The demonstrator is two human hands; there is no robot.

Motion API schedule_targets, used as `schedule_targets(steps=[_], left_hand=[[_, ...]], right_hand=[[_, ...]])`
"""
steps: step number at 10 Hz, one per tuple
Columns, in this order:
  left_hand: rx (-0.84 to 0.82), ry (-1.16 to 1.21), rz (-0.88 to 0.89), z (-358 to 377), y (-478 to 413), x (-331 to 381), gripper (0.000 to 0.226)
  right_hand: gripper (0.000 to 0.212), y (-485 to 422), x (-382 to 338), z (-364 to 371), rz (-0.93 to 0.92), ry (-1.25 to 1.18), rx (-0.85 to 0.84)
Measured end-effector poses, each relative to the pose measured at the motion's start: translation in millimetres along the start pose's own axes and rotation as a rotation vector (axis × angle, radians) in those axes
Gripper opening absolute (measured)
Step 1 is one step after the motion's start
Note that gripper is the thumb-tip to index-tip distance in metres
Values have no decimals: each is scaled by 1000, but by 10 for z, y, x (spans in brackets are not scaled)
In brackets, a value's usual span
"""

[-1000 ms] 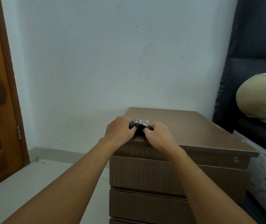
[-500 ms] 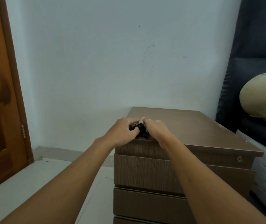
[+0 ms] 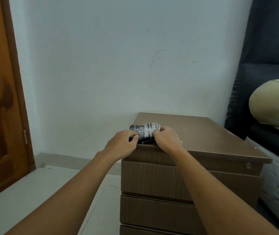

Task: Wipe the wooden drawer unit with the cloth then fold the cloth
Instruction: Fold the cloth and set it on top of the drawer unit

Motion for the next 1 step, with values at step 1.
schedule_targets(steps=[1], left_hand=[[8, -12, -5, -95, -43, 26, 35]], right_hand=[[45, 48, -17, -71, -41, -19, 22]])
Point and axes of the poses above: each hand's wrist, its own y-axis away from the middle knuckle, its own z-axis out of the palm, x = y × z, the point moved 3 cm from there along -y, towards the middle knuckle, and after that the axes turned 3 degrees about -y, right-handed, at the moved point
